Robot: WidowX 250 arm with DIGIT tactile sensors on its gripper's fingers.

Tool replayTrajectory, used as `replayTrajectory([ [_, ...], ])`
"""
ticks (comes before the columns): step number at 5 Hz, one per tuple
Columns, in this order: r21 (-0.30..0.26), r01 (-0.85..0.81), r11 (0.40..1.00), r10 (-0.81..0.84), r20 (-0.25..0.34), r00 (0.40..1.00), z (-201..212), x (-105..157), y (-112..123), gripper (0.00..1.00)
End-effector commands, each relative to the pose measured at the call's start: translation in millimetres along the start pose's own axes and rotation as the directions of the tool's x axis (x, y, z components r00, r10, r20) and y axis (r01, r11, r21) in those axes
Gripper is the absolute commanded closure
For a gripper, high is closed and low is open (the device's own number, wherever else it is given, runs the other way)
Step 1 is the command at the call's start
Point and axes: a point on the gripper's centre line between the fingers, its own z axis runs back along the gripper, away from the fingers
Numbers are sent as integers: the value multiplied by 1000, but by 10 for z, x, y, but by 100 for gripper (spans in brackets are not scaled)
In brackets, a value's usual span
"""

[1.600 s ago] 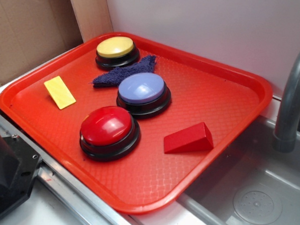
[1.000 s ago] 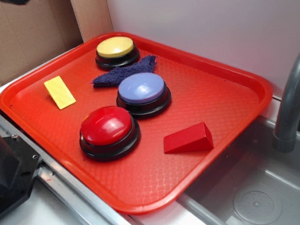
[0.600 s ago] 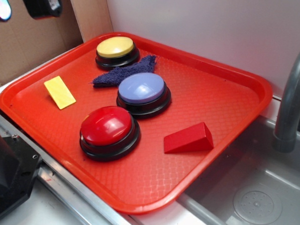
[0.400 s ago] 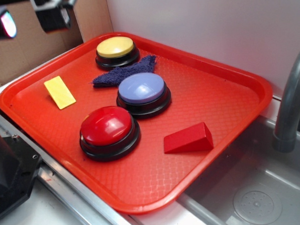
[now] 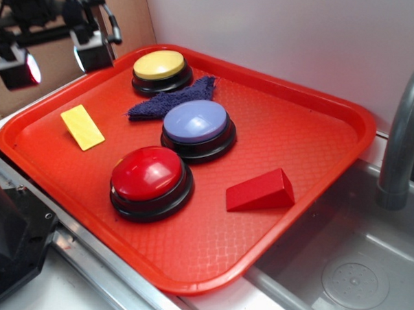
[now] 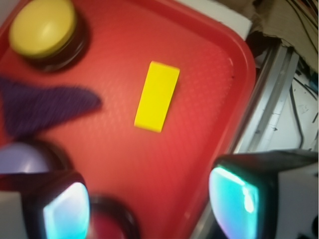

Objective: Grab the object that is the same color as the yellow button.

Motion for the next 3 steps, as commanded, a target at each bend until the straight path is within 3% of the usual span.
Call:
replayTrajectory([
  [1, -11, -178, 984, 179, 86, 980, -535, 234, 51, 0],
  [2, 3, -234, 972, 232, 96, 968, -773, 356, 123, 0],
  [3, -22, -282, 959, 283, 113, 952, -884, 424, 176, 0],
])
